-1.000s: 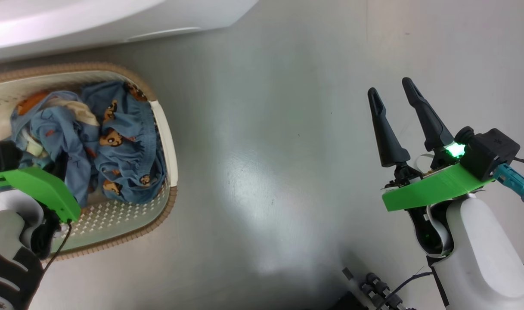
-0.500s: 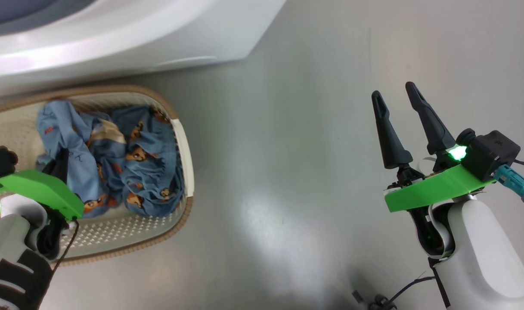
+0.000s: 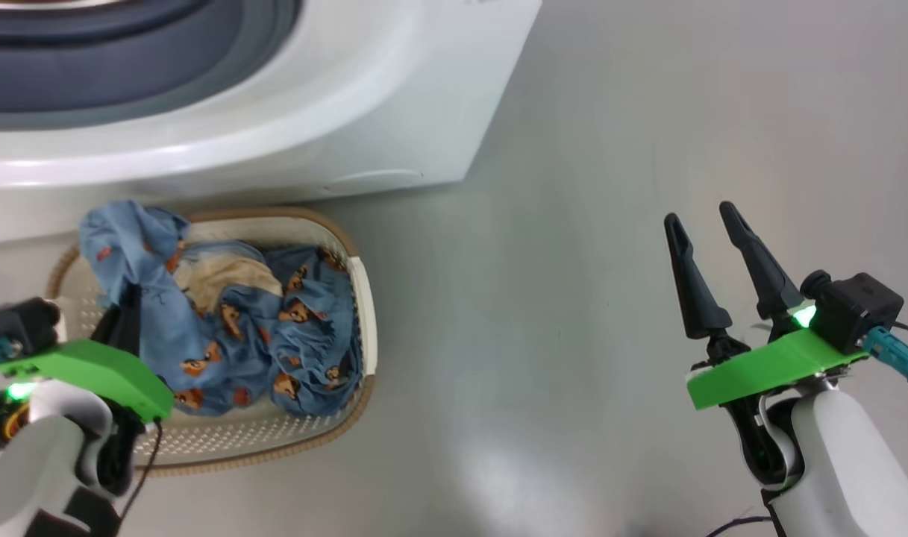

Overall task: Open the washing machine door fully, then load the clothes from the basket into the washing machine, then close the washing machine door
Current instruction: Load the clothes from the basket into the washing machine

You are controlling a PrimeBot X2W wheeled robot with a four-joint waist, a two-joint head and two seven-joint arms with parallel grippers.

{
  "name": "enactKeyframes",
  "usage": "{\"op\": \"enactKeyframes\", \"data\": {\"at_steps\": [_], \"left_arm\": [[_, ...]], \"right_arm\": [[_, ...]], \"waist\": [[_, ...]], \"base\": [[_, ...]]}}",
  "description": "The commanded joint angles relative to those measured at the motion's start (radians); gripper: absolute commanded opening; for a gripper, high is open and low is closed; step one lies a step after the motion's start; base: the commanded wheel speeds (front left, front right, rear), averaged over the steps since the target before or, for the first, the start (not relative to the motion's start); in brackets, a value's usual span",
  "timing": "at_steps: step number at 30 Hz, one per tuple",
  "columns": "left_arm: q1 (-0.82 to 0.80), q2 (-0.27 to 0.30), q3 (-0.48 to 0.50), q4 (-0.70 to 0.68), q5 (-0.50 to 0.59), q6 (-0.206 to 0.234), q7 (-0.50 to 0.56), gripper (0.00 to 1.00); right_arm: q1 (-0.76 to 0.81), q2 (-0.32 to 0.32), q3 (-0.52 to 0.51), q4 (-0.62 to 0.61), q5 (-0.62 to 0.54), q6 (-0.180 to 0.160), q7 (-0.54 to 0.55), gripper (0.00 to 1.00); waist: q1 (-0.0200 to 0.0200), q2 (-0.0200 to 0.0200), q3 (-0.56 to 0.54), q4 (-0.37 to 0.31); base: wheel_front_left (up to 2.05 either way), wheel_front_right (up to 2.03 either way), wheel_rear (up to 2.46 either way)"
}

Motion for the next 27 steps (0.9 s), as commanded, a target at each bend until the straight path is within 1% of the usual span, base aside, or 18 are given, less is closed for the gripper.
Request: {"op": "enactKeyframes", "data": {"at_steps": [1,6,14,21,27], "left_arm": [[0.035,0.033,0.054,-0.03,0.031,-0.002,-0.011,0.0],[0.099,0.013,0.138,-0.103,0.124,-0.002,-0.011,0.0],[0.189,-0.019,0.254,-0.24,0.243,-0.002,-0.011,0.0],[0.265,-0.046,0.331,-0.375,0.322,-0.002,-0.011,0.0],[0.341,-0.069,0.39,-0.486,0.365,-0.002,-0.011,0.0]], "right_arm": [[0.041,-0.005,0.016,-0.016,0.015,0.001,-0.007,1.0],[0.071,-0.015,0.014,-0.006,0.02,0.001,-0.007,1.0],[0.118,-0.036,0.005,0.004,0.028,0.001,-0.007,1.0],[0.153,-0.053,-0.01,0.005,0.034,0.001,-0.007,1.0],[0.177,-0.065,-0.021,0.003,0.035,0.001,-0.007,1.0]], "waist": [[0.0,0.0,-0.06,0.03],[0.0,0.0,-0.115,0.039],[0.0,0.0,-0.193,0.05],[0.0,0.0,-0.24,0.066],[0.0,0.0,-0.274,0.083]], "base": [[0.0,0.0,0.0],[0.0,0.0,0.0],[0.0,0.0,0.0],[0.0,0.0,0.0],[0.0,0.0,0.0]]}}
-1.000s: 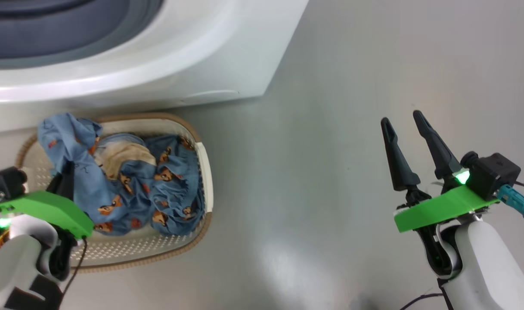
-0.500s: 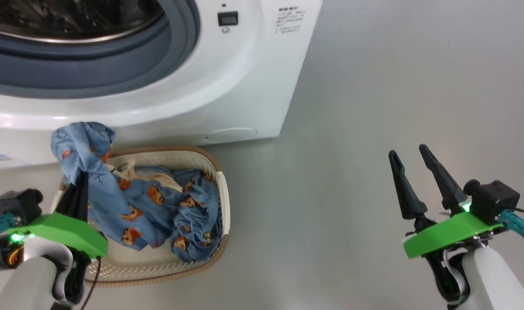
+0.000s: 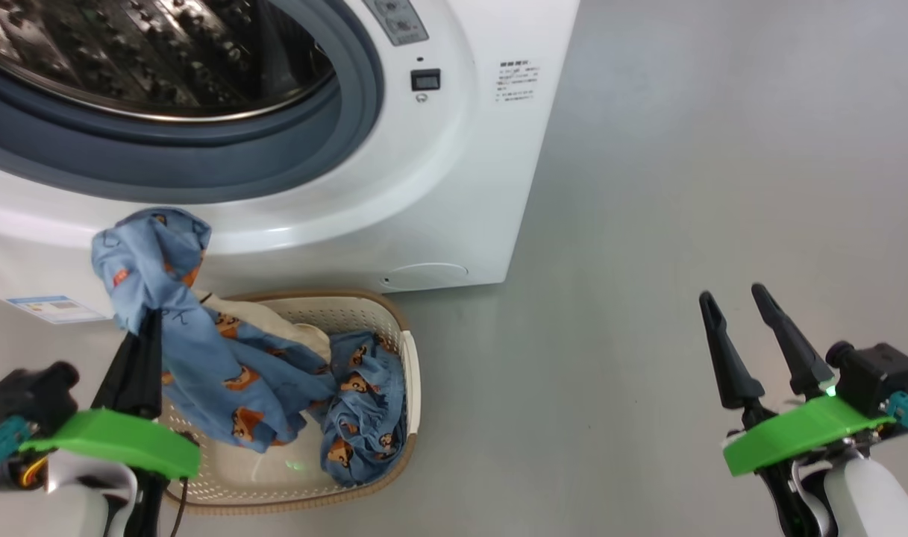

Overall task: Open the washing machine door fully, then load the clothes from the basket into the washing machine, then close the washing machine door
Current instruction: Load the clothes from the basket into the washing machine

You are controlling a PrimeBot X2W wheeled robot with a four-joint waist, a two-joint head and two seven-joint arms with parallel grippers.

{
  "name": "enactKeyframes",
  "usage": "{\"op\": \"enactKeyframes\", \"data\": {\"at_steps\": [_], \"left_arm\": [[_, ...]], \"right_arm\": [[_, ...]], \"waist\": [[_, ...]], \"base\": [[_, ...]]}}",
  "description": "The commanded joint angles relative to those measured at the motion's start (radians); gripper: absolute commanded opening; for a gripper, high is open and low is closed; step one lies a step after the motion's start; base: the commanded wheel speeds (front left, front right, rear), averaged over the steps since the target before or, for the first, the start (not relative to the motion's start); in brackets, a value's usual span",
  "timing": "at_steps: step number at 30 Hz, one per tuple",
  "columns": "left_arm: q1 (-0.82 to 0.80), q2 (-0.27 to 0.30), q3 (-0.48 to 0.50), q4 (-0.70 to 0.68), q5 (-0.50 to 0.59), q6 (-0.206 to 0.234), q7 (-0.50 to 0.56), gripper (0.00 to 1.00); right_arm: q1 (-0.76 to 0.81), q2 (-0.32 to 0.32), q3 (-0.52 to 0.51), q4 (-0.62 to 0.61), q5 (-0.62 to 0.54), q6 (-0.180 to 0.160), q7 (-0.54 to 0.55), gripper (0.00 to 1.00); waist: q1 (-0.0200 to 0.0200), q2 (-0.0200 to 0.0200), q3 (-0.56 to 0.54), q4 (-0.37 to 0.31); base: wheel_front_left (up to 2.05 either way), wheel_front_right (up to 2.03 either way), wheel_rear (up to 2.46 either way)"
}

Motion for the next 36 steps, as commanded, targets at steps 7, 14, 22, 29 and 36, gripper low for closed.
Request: {"op": "enactKeyframes", "data": {"at_steps": [7,14,22,29,36], "left_arm": [[0.106,0.004,0.098,-0.15,0.052,-0.002,-0.01,0.0],[0.193,-0.036,0.16,-0.263,0.093,-0.002,-0.01,0.0],[0.281,-0.09,0.218,-0.363,0.117,-0.002,-0.01,0.0],[0.288,-0.105,0.226,-0.387,0.123,-0.002,-0.01,0.0],[0.185,-0.082,0.212,-0.38,0.111,-0.002,-0.01,0.0]], "right_arm": [[0.058,-0.026,0.0,-0.028,0.006,0.001,-0.008,1.0],[0.078,-0.032,-0.018,-0.038,0.001,0.001,-0.008,1.0],[0.085,-0.034,-0.03,-0.045,-0.001,0.001,-0.008,1.0],[0.079,-0.032,-0.031,-0.05,-0.003,0.001,-0.008,1.0],[0.054,-0.017,-0.035,-0.059,-0.007,0.001,-0.008,1.0]], "waist": [[0.0,0.0,-0.041,0.029],[0.0,0.0,-0.042,0.047],[0.0,0.0,-0.037,0.056],[0.0,0.0,-0.016,0.053],[0.0,0.0,0.039,0.038]], "base": [[0.0,0.0,0.0],[0.0,0.0,0.0],[0.0,0.0,0.0],[0.0,0.0,0.0],[0.0,0.0,0.0]]}}
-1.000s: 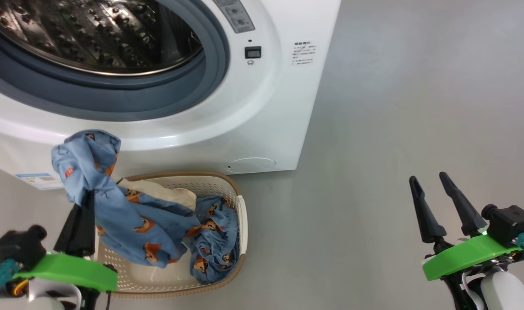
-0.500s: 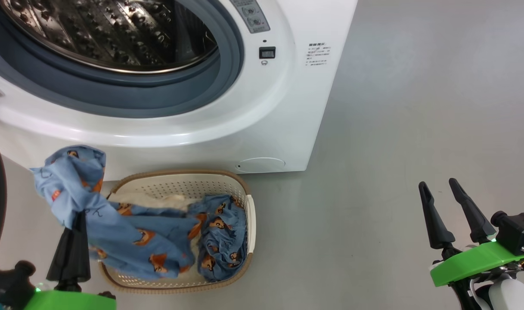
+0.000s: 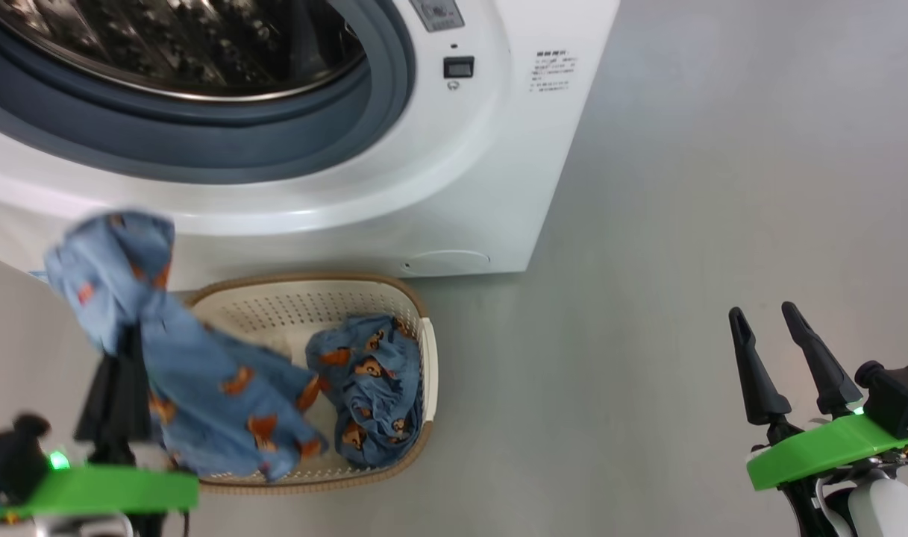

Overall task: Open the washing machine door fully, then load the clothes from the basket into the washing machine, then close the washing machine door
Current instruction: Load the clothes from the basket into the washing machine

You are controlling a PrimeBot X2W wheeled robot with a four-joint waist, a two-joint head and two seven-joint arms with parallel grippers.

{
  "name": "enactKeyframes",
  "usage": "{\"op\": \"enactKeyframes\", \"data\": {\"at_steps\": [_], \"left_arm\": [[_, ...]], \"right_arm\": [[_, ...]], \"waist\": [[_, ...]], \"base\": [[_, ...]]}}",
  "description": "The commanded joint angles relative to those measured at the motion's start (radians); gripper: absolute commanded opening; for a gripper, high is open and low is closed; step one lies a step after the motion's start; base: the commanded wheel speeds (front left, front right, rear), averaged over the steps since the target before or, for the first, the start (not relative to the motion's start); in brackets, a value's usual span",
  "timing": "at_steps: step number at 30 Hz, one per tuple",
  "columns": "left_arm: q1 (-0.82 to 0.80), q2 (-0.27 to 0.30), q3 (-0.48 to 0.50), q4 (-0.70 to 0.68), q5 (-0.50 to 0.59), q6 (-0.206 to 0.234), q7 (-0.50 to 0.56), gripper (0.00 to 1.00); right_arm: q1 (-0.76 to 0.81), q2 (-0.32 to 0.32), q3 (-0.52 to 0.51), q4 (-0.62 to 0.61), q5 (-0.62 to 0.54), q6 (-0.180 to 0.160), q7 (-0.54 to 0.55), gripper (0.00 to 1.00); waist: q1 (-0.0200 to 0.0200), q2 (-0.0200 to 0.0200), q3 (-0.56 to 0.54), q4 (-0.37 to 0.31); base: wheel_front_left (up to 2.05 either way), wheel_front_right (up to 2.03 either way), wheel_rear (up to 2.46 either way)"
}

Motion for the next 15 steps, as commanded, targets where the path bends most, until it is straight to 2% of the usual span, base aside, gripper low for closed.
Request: {"op": "enactKeyframes", "data": {"at_steps": [1,10,15], "left_arm": [[-0.051,0.037,0.032,-0.023,-0.001,-0.002,-0.006,0.0],[-0.285,0.123,0.029,0.002,0.002,-0.002,-0.006,0.0],[-0.445,0.178,0.001,0.088,-0.017,-0.002,-0.006,0.0]], "right_arm": [[-0.019,-0.003,0.021,-0.027,-0.008,0.001,-0.008,1.0],[-0.068,0.027,0.023,-0.035,-0.015,0.001,-0.008,1.0],[-0.097,0.048,0.029,-0.037,-0.017,0.001,-0.008,1.0]], "waist": [[0.0,0.0,0.023,-0.011],[0.0,0.0,0.114,-0.052],[0.0,0.0,0.165,-0.08]], "base": [[0.0,0.0,0.0],[0.0,0.0,0.0],[0.0,0.0,0.0]]}}
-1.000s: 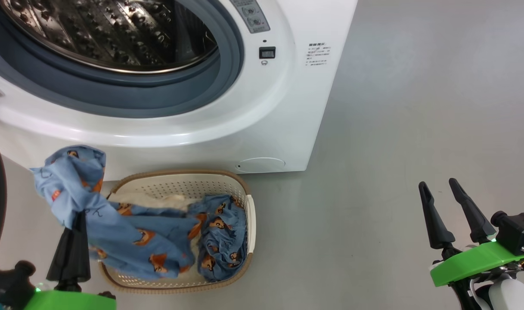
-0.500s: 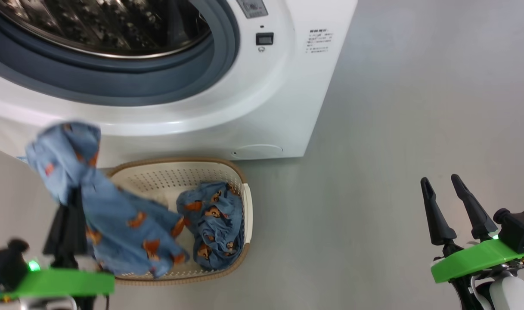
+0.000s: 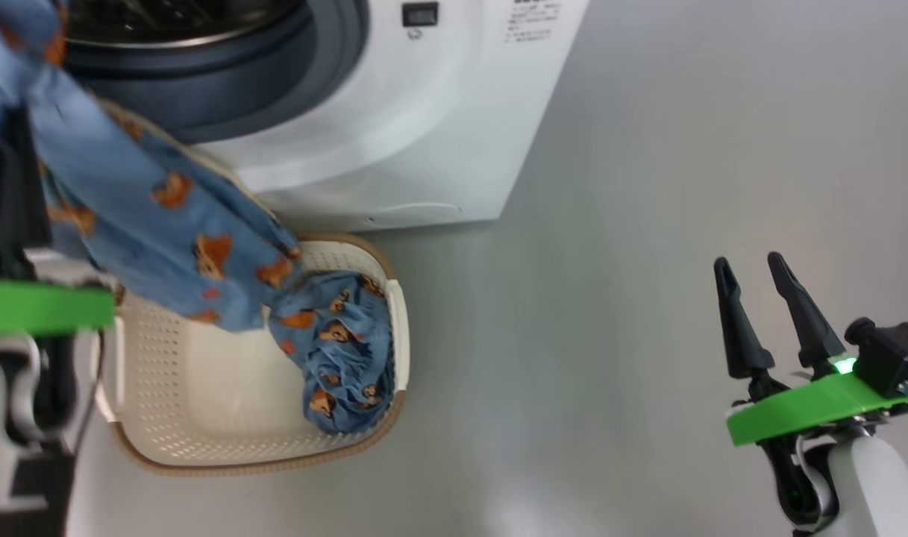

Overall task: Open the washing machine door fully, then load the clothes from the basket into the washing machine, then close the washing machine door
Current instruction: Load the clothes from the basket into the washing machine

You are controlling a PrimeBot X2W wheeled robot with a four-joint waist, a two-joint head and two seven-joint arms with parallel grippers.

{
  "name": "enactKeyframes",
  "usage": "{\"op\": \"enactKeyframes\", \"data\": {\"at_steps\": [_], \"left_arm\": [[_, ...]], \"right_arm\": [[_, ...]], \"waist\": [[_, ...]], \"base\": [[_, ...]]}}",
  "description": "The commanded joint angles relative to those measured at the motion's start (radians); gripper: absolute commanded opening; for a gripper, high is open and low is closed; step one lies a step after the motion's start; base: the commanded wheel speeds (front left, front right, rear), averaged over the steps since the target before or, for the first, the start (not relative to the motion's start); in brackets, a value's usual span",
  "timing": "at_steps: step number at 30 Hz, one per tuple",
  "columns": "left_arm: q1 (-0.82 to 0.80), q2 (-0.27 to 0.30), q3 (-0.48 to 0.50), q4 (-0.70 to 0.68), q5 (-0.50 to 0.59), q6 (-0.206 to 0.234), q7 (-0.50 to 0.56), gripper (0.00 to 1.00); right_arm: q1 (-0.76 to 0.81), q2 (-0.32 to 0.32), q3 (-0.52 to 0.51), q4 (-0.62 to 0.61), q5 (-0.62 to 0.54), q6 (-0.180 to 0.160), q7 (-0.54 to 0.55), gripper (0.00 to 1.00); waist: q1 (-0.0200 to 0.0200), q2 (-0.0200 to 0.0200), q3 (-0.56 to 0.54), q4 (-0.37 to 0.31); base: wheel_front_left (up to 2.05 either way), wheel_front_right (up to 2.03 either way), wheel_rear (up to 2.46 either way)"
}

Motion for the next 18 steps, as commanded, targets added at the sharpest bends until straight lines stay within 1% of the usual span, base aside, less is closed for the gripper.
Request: {"op": "enactKeyframes", "data": {"at_steps": [1,7,12,18], "left_arm": [[-0.056,0.052,0.023,0.006,-0.013,-0.002,-0.006,0.0],[-0.239,0.108,-0.039,0.183,-0.022,-0.002,-0.006,0.0],[-0.348,0.133,-0.078,0.31,-0.043,-0.002,-0.006,0.0],[-0.5,0.154,-0.158,0.544,-0.121,-0.002,-0.006,0.0]], "right_arm": [[-0.01,0.005,0.03,-0.025,-0.015,0.001,-0.008,1.0],[-0.042,0.027,0.041,-0.029,-0.018,0.001,-0.008,1.0],[-0.059,0.037,0.048,-0.034,-0.019,0.001,-0.008,1.0],[-0.076,0.049,0.059,-0.039,-0.022,0.001,-0.008,1.0]], "waist": [[0.0,0.0,0.045,-0.034],[0.0,0.0,0.098,-0.07],[0.0,0.0,0.127,-0.094],[0.0,0.0,0.163,-0.122]], "base": [[0.0,0.0,0.0],[0.0,0.0,0.0],[0.0,0.0,0.0],[0.0,0.0,0.0]]}}
